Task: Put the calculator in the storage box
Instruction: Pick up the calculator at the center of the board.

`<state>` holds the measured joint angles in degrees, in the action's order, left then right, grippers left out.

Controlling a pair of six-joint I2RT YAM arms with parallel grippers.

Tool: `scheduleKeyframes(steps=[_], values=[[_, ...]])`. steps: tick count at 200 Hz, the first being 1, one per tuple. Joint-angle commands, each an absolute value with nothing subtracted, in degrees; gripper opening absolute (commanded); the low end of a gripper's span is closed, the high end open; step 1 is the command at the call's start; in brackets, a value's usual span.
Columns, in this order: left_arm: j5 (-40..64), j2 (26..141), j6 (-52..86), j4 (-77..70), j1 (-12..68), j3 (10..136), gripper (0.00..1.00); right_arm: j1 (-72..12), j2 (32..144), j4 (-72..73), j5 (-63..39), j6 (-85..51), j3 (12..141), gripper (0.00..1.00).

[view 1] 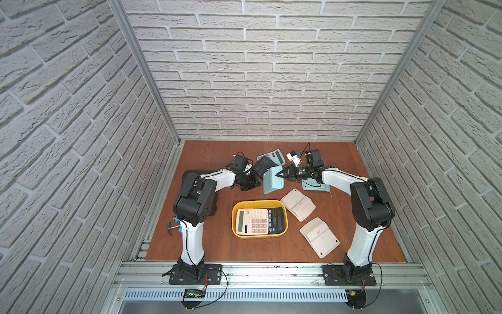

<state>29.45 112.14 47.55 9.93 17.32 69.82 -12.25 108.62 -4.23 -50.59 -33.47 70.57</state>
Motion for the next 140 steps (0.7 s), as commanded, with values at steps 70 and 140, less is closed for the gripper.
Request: scheduleKeyframes(steps=[70,140], values=[[28.35,90.76,44.57,18.38,10.66,65.4,0.44,-18.84,92.44,-15.96,-33.24,-15.39,71.76,0.03],[32.6,82.72,42.05,27.0,4.94,67.83,0.76,-37.29,78.63,-11.91,-7.03,19.6,65.06,0.03]])
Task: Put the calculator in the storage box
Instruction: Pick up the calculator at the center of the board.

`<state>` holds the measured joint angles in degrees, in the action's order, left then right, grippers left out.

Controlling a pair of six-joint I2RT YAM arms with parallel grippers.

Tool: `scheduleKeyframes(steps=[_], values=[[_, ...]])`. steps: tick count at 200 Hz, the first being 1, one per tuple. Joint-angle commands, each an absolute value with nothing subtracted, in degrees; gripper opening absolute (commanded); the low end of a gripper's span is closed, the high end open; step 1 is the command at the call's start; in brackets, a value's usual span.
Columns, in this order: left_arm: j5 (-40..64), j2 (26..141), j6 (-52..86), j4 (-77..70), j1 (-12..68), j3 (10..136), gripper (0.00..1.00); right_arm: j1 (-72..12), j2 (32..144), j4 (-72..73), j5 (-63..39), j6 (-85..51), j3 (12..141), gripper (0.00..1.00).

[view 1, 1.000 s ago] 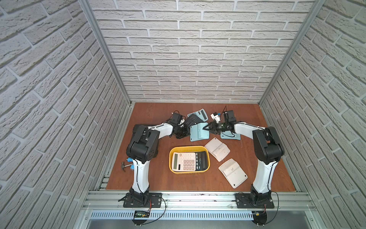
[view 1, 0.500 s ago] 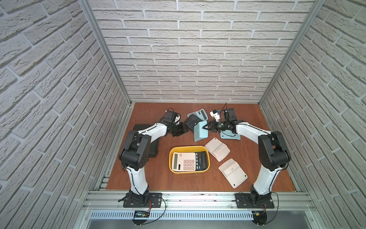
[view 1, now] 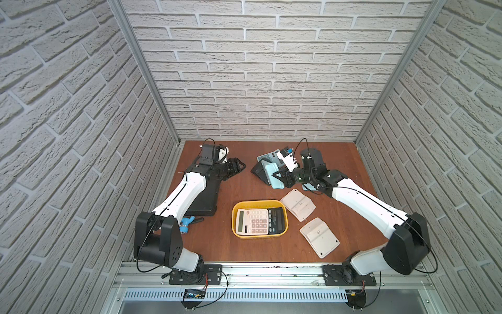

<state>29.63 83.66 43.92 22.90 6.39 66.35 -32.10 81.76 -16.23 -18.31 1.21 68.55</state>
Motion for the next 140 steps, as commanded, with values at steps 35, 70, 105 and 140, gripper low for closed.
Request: scheduleKeyframes(steps=[35,70,105,140], values=[[35.14,83.16,40.61,30.54,3.23,70.08,0.89,-44.08,77.38,-8.36,0.17,39.63,61.35,0.03],[37.54,84.2,40.78,30.03,2.91,70.25,0.98,-48.59,79.06,-6.09,10.14,52.47,60.31,0.03],[41.51,86.23,40.74,28.83,2.99,70.43,0.98,-52.71,79.37,3.16,16.68,65.24,54.42,0.03],[45.69,87.44,39.9,27.12,3.84,69.99,0.97,-53.78,79.84,9.81,17.97,69.35,51.1,0.03]])
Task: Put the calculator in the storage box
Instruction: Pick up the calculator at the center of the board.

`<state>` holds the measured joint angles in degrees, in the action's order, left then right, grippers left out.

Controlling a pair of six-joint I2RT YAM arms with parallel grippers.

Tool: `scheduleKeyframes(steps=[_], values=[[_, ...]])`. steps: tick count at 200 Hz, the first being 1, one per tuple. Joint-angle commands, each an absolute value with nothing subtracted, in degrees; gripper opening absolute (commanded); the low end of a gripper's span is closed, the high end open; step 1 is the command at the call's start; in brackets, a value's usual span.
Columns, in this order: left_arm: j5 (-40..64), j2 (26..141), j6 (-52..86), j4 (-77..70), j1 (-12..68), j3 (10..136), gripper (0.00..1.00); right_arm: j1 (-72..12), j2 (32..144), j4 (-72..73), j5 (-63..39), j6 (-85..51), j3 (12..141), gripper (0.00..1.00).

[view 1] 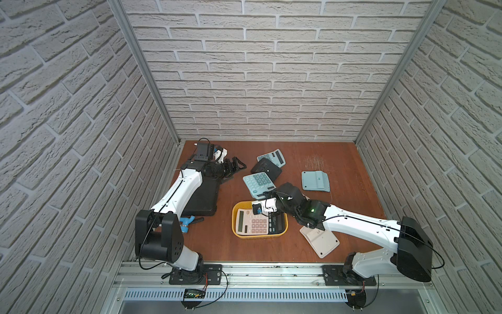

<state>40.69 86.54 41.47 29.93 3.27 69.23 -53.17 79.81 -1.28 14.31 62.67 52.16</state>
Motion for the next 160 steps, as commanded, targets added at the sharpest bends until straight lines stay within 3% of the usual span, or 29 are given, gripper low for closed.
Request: scheduleKeyframes(steps=[1,20,50,84,133,160], values=[[45.87,87.49,39.94,27.01,3.85,69.98,0.97,-53.74,79.82,9.91,17.95,69.43,51.04,0.03],[49.13,88.14,40.89,24.38,4.33,68.74,0.87,-53.76,80.35,11.82,18.53,70.28,50.49,0.03],[53.52,89.28,44.8,17.82,4.48,66.06,0.64,-53.77,80.77,15.17,18.46,71.18,49.17,0.03],[57.46,90.67,48.96,11.22,5.27,64.74,0.53,-53.72,80.68,18.28,18.06,71.37,47.72,0.03],[61.27,92.62,55.18,1.16,6.33,62.85,0.17,-53.72,81.36,21.22,18.3,70.95,46.41,0.03],[63.05,93.33,59.97,-5.65,6.24,61.28,0.05,-53.59,81.53,22.32,18.37,69.0,46.06,0.03]])
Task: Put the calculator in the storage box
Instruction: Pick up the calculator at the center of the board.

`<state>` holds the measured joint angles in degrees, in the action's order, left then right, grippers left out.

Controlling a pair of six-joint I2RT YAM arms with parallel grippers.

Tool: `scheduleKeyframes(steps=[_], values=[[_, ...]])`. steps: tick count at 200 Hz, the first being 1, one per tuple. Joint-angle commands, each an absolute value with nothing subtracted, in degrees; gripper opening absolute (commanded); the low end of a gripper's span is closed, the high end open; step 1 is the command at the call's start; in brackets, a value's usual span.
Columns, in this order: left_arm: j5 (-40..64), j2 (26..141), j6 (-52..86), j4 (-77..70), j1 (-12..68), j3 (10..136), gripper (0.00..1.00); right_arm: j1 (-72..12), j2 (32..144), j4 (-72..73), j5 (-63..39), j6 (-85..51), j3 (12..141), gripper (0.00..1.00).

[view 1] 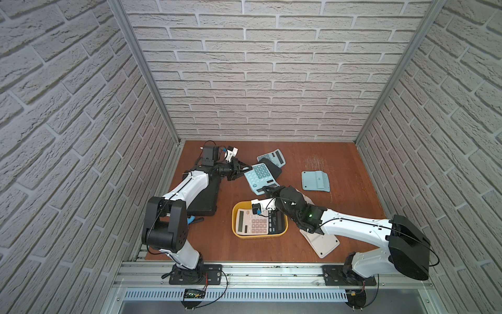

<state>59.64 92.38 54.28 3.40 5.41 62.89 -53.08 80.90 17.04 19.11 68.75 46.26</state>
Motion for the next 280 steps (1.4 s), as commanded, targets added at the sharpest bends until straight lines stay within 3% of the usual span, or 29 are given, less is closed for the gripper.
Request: scheduleKeyframes(steps=[1,14,22,30,52,86,160,203,242,280], values=[[63.08,93.38,60.13,-5.81,6.24,61.32,0.05,-53.56,81.5,22.32,18.37,68.91,46.1,0.03],[63.53,93.59,61.48,-7.46,6.16,61.17,0.01,-53.3,81.48,22.4,18.6,67.6,46.03,0.06],[63.7,93.6,62.39,-8.57,5.99,61.09,0.0,-53.26,81.32,22.32,18.47,66.72,45.95,0.2],[63.79,93.69,63.66,-10.04,5.68,60.92,0.0,-53.08,81.19,22.61,18.51,65.72,45.5,0.41],[63.45,93.63,68.47,-15.85,4.31,60.14,0.0,-52.67,80.61,22.95,19.0,61.5,44.98,0.69],[60.23,91.8,75.27,-24.13,2.06,57.81,0.0,-51.73,79.63,17.57,19.98,51.24,46.56,0.99],[39.27,80.63,77.34,-30.34,-0.79,48.29,0.0,-45.79,75.13,-0.54,10.45,10.88,53.45,1.0],[27.29,76.29,77.62,-37.73,4.88,43.02,0.0,-33.07,75.28,-6.54,-11.86,-15.35,56.65,1.0],[16.36,74.7,77.12,-47.35,11.44,36.68,0.0,-25.42,72.55,5.79,-26.61,-30.77,49.41,1.0],[10.11,75.53,77.3,-55.71,17.1,32.43,0.0,-18.24,78.77,24.13,-44.28,-51.98,46.51,1.0]])
